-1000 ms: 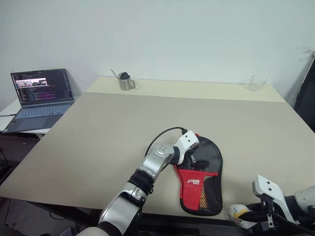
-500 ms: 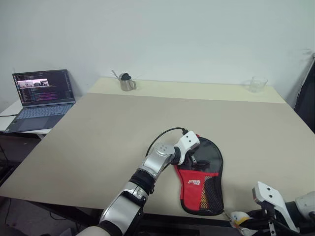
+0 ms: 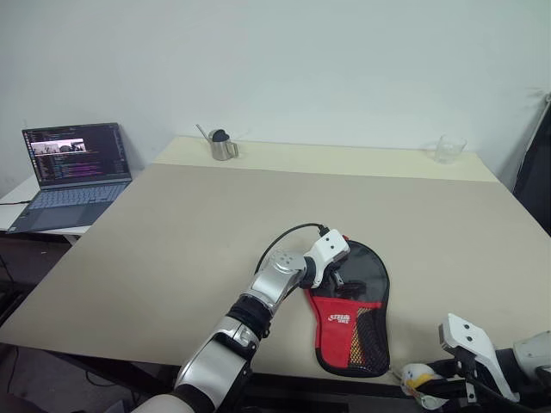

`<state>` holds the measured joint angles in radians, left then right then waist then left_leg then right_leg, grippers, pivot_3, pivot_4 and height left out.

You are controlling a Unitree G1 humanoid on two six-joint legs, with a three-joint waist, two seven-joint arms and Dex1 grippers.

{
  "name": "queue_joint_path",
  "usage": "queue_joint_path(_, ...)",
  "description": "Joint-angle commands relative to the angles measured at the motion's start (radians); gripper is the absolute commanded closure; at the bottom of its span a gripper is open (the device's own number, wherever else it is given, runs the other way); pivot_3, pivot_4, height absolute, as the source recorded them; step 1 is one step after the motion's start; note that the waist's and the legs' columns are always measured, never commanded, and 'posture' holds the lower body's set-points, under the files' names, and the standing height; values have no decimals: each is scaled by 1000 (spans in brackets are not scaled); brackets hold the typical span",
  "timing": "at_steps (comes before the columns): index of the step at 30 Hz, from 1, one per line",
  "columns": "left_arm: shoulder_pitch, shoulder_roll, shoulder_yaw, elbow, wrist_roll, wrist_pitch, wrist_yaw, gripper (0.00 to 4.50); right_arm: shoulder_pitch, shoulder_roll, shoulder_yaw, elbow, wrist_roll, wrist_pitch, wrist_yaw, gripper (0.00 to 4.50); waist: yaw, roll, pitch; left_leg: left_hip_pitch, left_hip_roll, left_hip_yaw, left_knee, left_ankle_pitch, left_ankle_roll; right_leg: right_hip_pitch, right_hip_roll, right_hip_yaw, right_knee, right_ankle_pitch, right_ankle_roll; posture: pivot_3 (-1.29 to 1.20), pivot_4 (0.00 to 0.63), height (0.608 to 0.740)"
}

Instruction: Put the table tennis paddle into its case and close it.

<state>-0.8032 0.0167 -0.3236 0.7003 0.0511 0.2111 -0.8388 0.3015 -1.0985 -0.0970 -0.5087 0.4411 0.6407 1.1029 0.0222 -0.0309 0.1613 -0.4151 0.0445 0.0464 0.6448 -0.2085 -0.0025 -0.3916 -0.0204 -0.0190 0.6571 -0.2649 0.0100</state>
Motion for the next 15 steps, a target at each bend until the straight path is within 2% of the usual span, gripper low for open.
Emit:
queue_joint_path(1,25,3,-32,59,35,26,2,0,-8,-8,-27,20,-20,-24,0,1695,0,0,0,0,0,0,0,0,0,0,0,0,0,0,0,0,150,740)
queue_joint_path(5,24,4,-32,60,35,25,3,0,-36,-11,-52,46,-24,-36,-4,224,0,0,0,0,0,0,0,0,0,0,0,0,0,0,0,0,150,740)
queue_joint_path(6,24,5,-32,60,35,24,3,0,-45,-11,-54,54,-27,-38,-4,27,0,0,0,0,0,0,0,0,0,0,0,0,0,0,0,0,150,740)
queue_joint_path(15,25,7,-34,58,38,22,4,0,-132,7,-65,94,-17,-38,-5,27,-1,0,0,0,0,-2,0,0,0,1,0,-1,0,0,0,0,150,740)
